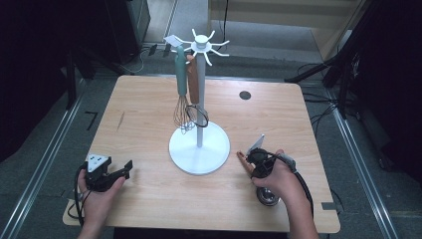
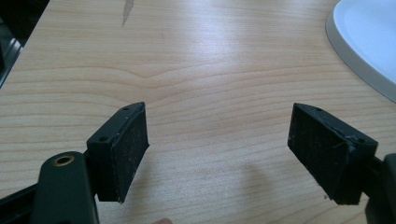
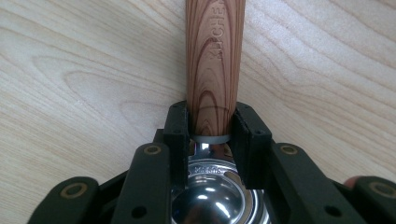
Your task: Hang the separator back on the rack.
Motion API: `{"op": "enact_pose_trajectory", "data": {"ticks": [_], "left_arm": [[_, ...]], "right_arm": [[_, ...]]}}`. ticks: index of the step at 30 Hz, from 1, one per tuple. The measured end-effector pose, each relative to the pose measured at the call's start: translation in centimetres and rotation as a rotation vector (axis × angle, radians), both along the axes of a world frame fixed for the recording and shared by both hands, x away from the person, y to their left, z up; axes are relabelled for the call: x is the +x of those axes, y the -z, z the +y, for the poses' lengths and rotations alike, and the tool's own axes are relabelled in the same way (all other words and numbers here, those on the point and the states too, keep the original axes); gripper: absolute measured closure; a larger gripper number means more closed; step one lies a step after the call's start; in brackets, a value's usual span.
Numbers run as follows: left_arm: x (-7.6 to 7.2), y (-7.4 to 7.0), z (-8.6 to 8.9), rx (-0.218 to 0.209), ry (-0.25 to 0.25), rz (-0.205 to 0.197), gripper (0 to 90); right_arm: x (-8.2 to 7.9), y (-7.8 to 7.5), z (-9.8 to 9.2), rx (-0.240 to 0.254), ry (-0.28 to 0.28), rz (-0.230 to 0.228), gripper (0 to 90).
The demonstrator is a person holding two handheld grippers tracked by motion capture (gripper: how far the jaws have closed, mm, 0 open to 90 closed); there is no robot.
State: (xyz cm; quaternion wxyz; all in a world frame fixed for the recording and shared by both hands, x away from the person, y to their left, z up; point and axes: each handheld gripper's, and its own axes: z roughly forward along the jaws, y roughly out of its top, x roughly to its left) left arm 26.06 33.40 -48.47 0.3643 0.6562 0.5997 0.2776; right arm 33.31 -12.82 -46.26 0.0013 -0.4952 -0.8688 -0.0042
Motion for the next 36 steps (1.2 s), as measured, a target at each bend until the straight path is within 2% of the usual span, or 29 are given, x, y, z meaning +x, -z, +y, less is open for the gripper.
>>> {"op": "enact_pose_trajectory", "data": {"ticks": [3, 9, 13, 16, 17, 18, 20, 22, 26, 28, 32, 33, 34, 36], "left_arm": [[0.0, 0.0, 0.0, -0.001, -0.002, 0.000, 20.8], [0.0, 0.0, 0.0, -0.001, -0.003, 0.001, 20.8], [0.0, 0.0, 0.0, -0.002, -0.003, 0.002, 20.8], [0.0, 0.0, 0.0, -0.003, -0.003, 0.001, 20.8], [0.0, 0.0, 0.0, -0.003, -0.004, 0.001, 20.8], [0.0, 0.0, 0.1, -0.004, -0.003, 0.001, 20.8], [0.0, 0.0, 0.0, -0.004, -0.004, 0.002, 20.8], [0.0, 0.0, 0.0, -0.003, -0.004, 0.001, 20.8], [0.0, 0.0, 0.0, -0.002, -0.003, 0.000, 20.8], [0.0, 0.0, 0.0, -0.002, -0.005, 0.000, 20.6], [0.0, 0.0, 0.1, -0.007, -0.009, -0.002, 18.4], [0.0, 0.0, 0.1, -0.006, -0.009, -0.002, 18.1], [0.0, 0.0, 0.1, -0.005, -0.009, -0.003, 17.5], [0.0, 0.0, 0.1, -0.005, -0.009, -0.004, 17.0]], "right_arm": [[-0.2, 0.0, -0.2, 0.009, -0.009, -0.018, 71.3], [-0.4, -0.1, 0.0, 0.014, 0.002, -0.024, 71.6], [-0.8, -0.1, 0.0, 0.034, -0.009, -0.059, 71.7], [-1.0, -0.1, -0.4, 0.049, 0.023, -0.150, 71.7], [-1.1, -0.1, -0.5, 0.060, 0.016, -0.178, 71.7], [-1.2, -0.3, -0.7, 0.085, 0.040, -0.213, 71.7], [-1.6, -0.7, -0.9, 0.112, 0.065, -0.243, 71.7], [-1.8, -1.1, -1.2, 0.127, 0.063, -0.273, 71.7], [-2.2, -1.4, -1.5, 0.201, 0.076, -0.316, 71.7], [-2.3, -1.3, -1.7, 0.229, 0.086, -0.359, 71.7], [-2.8, -1.2, -1.9, 0.247, 0.113, -0.490, 71.7], [-2.9, -1.3, -2.0, 0.271, 0.121, -0.510, 71.7], [-2.9, -1.3, -2.0, 0.304, 0.116, -0.504, 71.7], [-3.1, -1.3, -2.0, 0.345, 0.120, -0.543, 71.7]]}}
